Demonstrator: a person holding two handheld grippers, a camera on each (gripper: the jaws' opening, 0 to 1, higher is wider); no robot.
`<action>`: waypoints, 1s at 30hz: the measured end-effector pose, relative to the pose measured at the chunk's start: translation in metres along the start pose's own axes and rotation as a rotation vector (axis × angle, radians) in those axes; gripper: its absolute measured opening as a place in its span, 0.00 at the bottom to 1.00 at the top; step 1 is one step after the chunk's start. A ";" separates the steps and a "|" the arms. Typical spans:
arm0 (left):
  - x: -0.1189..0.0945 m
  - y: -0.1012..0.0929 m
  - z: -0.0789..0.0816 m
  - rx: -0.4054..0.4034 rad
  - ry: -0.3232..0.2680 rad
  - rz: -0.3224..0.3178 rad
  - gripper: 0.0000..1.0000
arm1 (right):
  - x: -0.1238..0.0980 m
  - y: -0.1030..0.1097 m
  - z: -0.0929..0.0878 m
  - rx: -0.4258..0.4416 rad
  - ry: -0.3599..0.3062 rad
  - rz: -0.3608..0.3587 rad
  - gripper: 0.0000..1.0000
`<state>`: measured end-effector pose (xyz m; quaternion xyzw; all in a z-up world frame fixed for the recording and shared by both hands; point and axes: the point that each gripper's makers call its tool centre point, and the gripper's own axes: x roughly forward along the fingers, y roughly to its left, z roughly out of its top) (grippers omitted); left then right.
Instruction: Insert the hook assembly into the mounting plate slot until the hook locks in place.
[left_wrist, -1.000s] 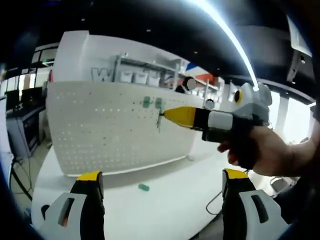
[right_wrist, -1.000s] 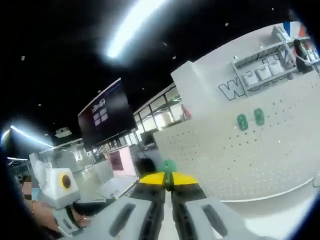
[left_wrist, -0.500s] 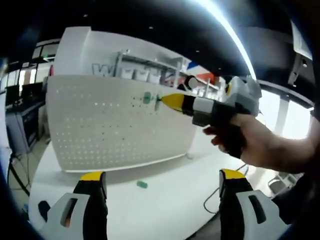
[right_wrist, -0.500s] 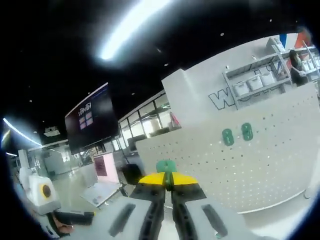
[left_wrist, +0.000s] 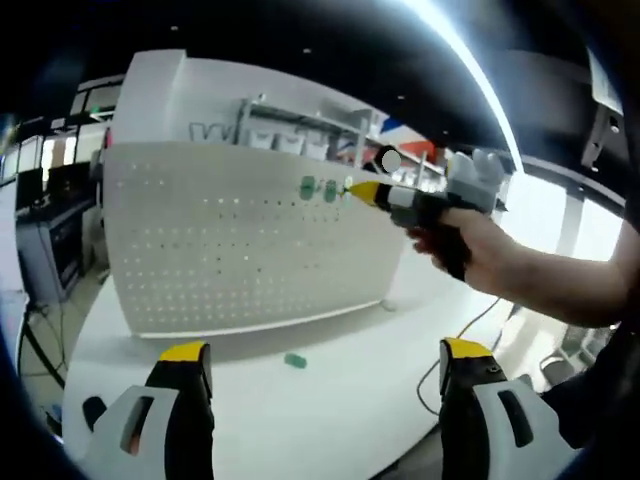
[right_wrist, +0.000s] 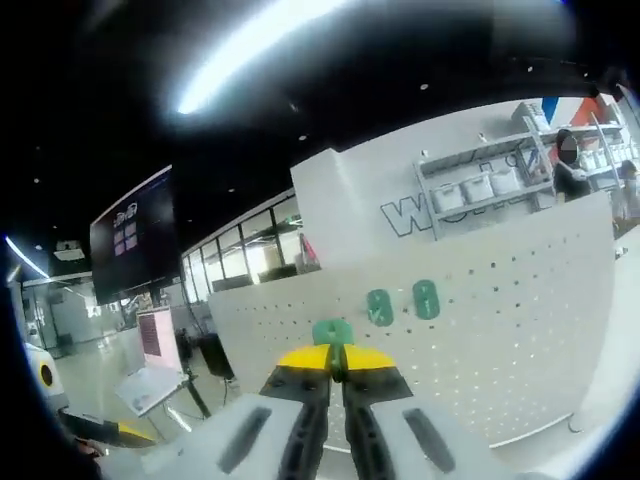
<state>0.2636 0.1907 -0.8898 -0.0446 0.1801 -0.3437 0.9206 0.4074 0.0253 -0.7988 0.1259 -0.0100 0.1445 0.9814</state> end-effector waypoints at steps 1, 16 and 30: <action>0.000 0.000 0.000 -0.003 0.001 -0.001 0.94 | 0.002 -0.004 0.000 -0.005 0.000 -0.009 0.00; 0.005 0.008 0.003 0.000 0.008 0.003 0.92 | 0.019 -0.048 0.002 -0.011 -0.009 -0.101 0.00; 0.008 0.019 0.000 -0.001 0.033 0.030 0.90 | 0.029 -0.085 0.010 -0.008 -0.028 -0.166 0.00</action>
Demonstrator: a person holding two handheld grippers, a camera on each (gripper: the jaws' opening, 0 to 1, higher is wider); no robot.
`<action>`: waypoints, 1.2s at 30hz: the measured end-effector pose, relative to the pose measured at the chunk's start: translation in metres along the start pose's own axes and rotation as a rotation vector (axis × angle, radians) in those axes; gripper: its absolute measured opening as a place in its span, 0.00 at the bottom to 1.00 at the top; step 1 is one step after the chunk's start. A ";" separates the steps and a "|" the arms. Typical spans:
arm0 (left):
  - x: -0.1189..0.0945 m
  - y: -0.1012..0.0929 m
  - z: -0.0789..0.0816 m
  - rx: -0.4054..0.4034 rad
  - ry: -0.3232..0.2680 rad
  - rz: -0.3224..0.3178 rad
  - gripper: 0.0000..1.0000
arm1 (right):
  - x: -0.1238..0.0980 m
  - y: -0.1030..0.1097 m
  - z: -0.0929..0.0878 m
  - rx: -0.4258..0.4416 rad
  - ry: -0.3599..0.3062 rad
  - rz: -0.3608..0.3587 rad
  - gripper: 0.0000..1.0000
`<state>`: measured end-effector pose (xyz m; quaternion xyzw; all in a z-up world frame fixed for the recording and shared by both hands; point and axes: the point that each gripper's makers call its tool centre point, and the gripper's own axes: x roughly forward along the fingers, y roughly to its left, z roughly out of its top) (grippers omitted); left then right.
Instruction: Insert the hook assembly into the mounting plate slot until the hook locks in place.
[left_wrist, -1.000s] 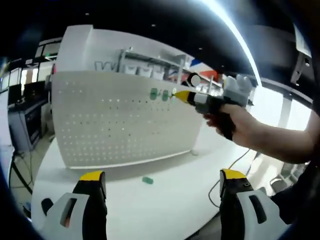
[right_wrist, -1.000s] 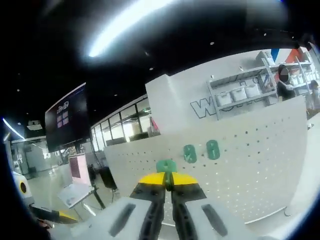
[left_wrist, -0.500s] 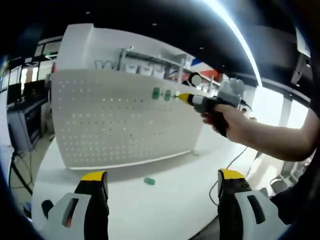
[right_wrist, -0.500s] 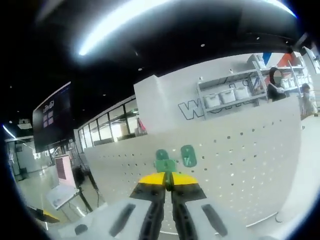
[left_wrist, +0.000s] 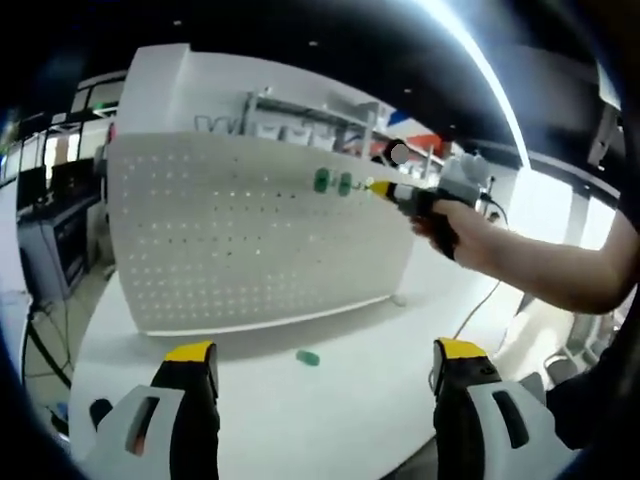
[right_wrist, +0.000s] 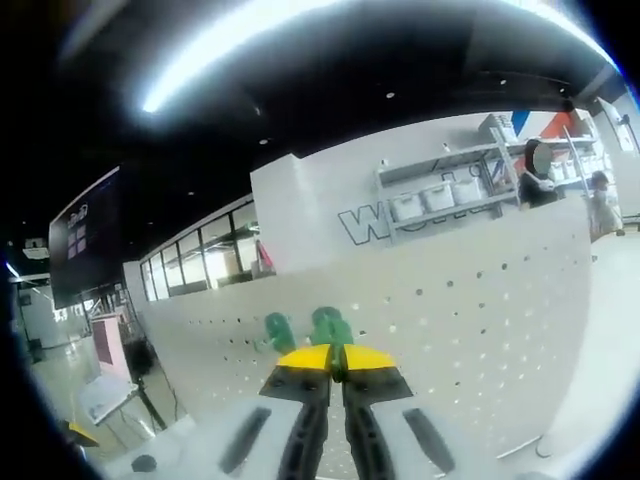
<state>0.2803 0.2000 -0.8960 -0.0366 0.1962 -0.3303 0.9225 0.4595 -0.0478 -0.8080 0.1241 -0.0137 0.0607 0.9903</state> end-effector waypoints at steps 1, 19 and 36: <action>0.000 0.001 -0.001 -0.001 0.001 0.002 0.90 | 0.000 -0.001 0.000 0.000 0.001 -0.001 0.00; 0.007 0.001 -0.012 -0.016 0.040 -0.001 0.89 | 0.024 -0.030 0.008 -0.047 -0.020 -0.054 0.00; 0.005 0.009 -0.015 -0.022 0.055 0.014 0.87 | 0.028 -0.035 0.011 -0.083 -0.069 -0.096 0.00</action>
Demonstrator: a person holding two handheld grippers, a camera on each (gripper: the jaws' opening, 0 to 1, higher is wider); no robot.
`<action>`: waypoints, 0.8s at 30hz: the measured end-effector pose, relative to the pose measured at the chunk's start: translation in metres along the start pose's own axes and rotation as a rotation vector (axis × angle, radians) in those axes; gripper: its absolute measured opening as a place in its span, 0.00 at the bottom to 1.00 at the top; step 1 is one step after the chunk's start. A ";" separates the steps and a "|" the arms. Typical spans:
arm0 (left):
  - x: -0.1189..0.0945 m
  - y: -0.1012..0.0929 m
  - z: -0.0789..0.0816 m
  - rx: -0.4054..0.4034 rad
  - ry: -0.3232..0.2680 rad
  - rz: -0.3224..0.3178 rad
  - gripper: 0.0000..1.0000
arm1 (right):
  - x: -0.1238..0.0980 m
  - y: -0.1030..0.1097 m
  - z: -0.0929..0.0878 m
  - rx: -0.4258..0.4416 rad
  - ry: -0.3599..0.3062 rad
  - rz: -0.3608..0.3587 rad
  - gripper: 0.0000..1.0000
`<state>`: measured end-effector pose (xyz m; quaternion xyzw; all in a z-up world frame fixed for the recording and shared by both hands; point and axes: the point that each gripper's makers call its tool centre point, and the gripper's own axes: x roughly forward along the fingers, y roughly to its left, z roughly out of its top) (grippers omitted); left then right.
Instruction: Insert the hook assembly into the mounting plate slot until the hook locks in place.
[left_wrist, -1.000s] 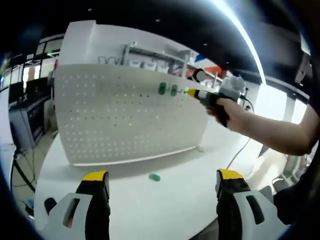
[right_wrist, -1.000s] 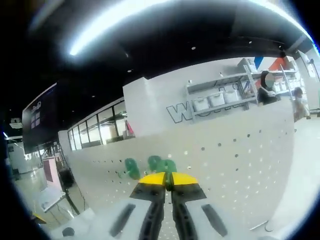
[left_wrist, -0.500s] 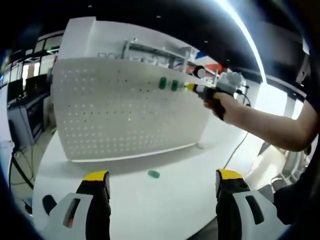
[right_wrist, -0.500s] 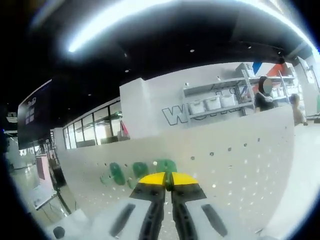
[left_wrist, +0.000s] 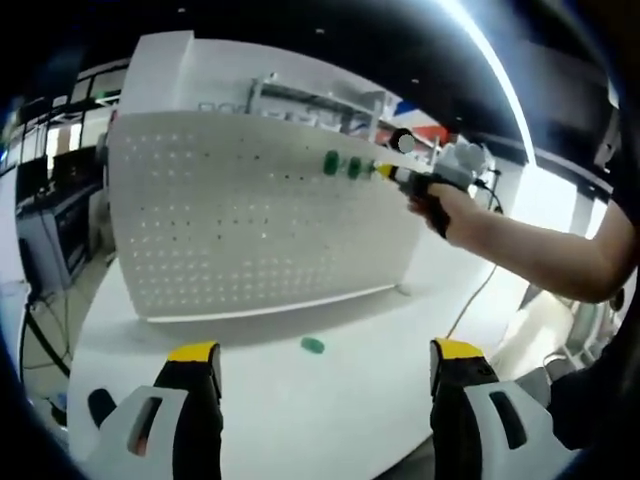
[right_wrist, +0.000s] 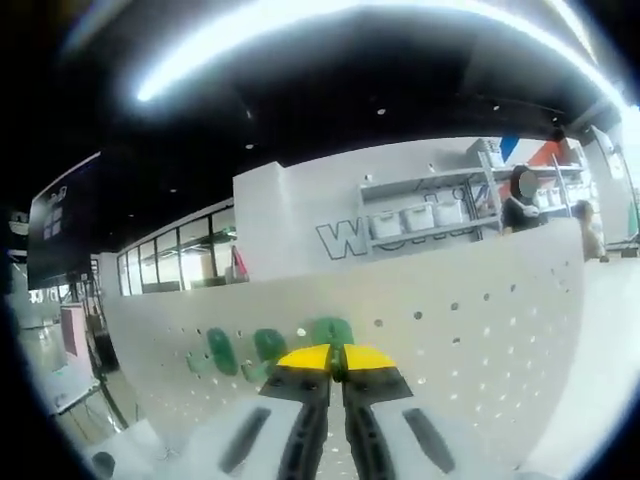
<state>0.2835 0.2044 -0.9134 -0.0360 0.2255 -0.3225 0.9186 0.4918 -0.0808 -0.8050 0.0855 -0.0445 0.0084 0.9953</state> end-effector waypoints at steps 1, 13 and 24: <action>0.000 0.000 0.000 -0.002 0.000 0.001 0.87 | 0.000 0.000 0.000 -0.002 -0.002 -0.001 0.00; 0.000 0.001 -0.003 -0.007 0.004 0.005 0.86 | 0.001 -0.001 -0.001 -0.021 -0.010 -0.009 0.00; 0.001 0.002 -0.006 -0.010 0.011 0.006 0.85 | 0.005 -0.004 -0.002 -0.035 0.003 -0.024 0.00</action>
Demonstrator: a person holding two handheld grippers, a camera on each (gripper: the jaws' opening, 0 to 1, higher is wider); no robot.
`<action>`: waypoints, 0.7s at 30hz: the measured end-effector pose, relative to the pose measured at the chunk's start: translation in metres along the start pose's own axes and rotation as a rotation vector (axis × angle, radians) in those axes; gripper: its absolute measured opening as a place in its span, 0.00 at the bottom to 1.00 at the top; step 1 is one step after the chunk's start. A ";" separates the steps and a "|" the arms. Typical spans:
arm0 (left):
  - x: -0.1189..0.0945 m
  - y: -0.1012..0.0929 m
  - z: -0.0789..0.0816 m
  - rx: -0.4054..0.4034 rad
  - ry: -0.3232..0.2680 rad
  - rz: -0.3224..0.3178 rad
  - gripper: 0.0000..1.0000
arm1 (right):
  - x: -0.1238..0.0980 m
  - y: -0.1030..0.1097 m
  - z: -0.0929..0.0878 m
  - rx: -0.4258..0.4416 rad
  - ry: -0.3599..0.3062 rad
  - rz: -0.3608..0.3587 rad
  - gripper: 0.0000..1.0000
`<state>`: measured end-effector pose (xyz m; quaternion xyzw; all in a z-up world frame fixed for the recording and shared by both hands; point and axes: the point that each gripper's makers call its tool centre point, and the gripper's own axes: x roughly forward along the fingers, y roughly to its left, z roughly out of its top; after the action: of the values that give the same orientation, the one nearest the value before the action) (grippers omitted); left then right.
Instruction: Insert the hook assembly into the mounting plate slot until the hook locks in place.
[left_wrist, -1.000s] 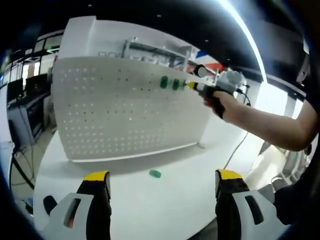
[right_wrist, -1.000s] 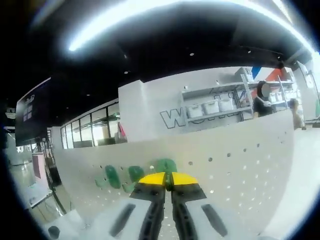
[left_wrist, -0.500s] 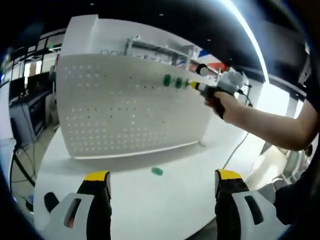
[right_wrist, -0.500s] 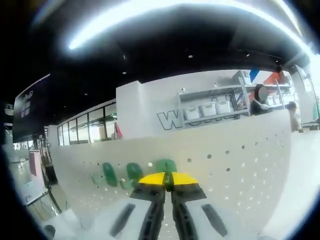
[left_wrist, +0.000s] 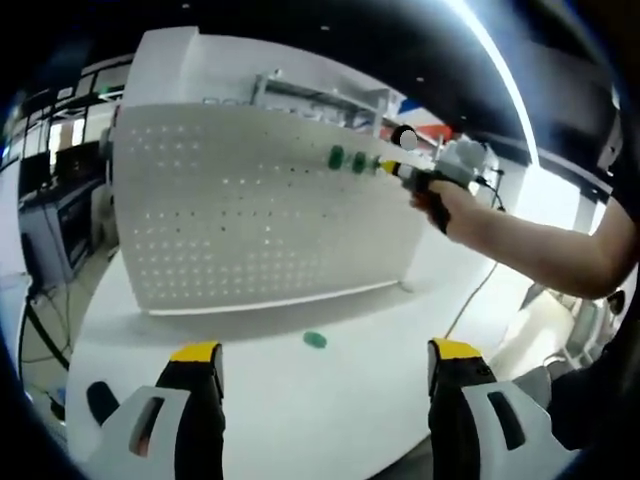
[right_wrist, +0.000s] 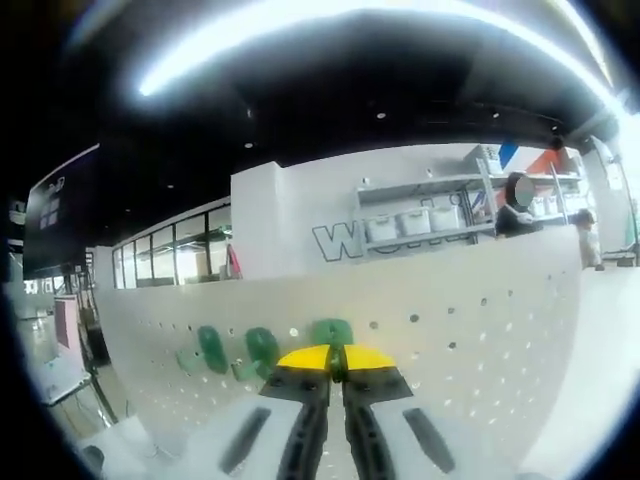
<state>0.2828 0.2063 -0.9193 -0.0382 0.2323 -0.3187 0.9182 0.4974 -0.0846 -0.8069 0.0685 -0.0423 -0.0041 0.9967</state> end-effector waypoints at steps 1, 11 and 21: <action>0.000 0.001 0.000 0.000 -0.001 0.001 0.85 | 0.000 -0.001 0.000 0.000 0.000 -0.001 0.00; -0.002 0.000 -0.001 -0.001 0.003 0.001 0.85 | 0.003 -0.001 -0.003 0.018 0.043 -0.002 0.03; -0.006 -0.002 -0.006 0.100 0.045 0.026 0.86 | -0.012 0.008 0.006 0.036 0.051 0.059 0.16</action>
<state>0.2753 0.2089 -0.9218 0.0177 0.2370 -0.3188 0.9176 0.4847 -0.0775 -0.8013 0.0854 -0.0191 0.0278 0.9958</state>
